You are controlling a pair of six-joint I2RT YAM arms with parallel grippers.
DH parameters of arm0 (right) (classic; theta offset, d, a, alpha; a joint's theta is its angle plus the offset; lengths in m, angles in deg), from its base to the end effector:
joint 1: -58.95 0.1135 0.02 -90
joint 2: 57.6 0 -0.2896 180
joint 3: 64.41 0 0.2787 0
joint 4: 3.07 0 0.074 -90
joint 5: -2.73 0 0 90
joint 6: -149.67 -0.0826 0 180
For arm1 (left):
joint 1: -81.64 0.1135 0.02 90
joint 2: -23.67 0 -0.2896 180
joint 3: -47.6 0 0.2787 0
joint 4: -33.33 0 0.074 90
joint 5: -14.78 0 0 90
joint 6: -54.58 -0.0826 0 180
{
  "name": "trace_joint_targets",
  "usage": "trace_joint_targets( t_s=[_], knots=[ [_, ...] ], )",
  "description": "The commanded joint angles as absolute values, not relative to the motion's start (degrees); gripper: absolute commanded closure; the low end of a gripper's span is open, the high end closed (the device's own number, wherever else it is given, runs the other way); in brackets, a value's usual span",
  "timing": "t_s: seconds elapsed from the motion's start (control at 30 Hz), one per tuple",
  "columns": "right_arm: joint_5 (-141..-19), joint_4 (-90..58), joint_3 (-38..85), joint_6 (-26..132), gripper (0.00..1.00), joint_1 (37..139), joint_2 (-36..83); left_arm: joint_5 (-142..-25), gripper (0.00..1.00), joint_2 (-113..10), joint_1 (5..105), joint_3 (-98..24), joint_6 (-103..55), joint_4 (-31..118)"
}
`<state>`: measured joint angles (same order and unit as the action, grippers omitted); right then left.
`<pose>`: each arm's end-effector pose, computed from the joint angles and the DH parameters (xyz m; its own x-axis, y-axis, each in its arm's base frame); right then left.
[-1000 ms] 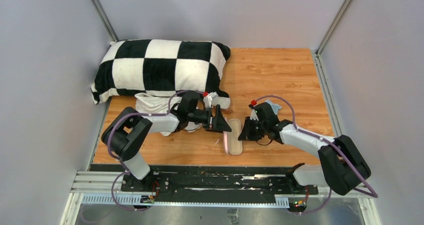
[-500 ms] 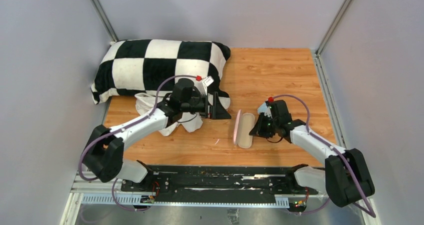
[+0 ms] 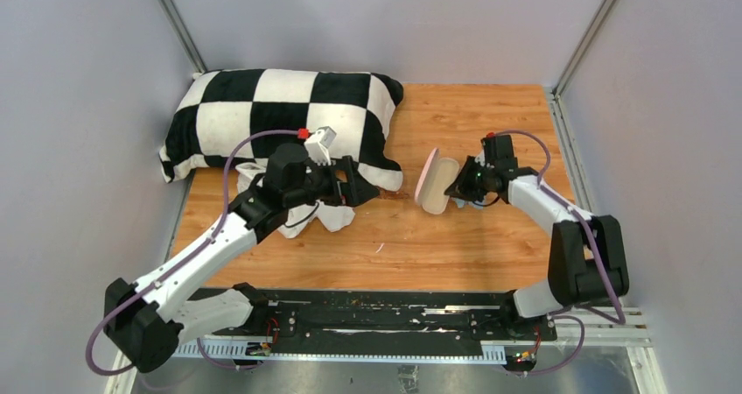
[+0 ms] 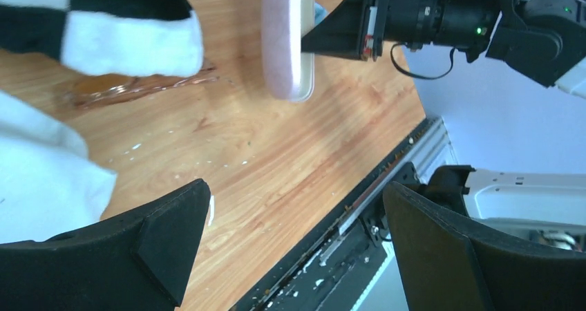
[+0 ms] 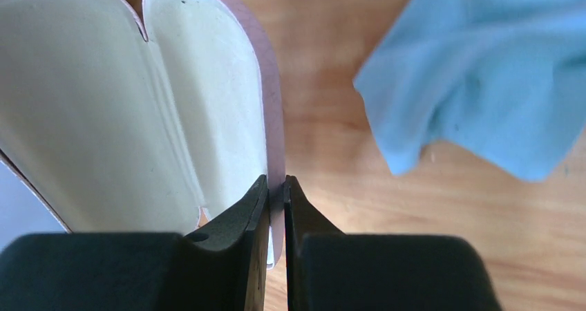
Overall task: Organize the sunglasses
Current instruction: Place the sunglasses case at the center of the board.
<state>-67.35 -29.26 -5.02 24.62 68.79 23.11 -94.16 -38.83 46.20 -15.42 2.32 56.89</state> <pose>0.3256 0.0850 0.1861 -0.8173 0.4062 -0.4087 0.1001 0.7985 0.5936 0.2329 -0.1987 0.3134 -0.7368 -0.1862 -0.6500 0.4310 0.6113 -0.6637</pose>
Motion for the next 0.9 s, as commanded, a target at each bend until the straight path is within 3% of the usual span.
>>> trace_joint_targets(
  t_s=[0.0,0.2,0.43,0.57,0.67,0.87],
  knots=[
    [-66.5,-27.1,3.4,20.7,1.0,67.9,31.4,-85.3,0.0,-32.3,46.3,-10.9,4.5,59.1],
    [-69.2,-27.0,11.5,18.1,1.0,67.8,44.3,-81.0,0.0,-26.5,46.3,-7.1,5.4,62.8],
    [-69.9,-24.4,7.8,16.6,1.0,67.8,45.8,-78.5,0.0,-25.7,46.3,-7.8,3.2,66.6],
    [-71.4,-25.1,6.5,18.7,0.62,67.7,43.0,-79.0,0.0,-27.3,46.3,-8.9,2.5,66.4],
    [-72.2,-26.8,6.6,21.2,0.43,67.6,39.5,-79.6,0.0,-28.5,46.3,-9.3,2.1,65.7],
    [-77.4,-32.3,4.0,27.0,0.4,66.1,27.3,-80.2,0.0,-28.7,46.4,-9.4,2.0,63.8]
  ],
)
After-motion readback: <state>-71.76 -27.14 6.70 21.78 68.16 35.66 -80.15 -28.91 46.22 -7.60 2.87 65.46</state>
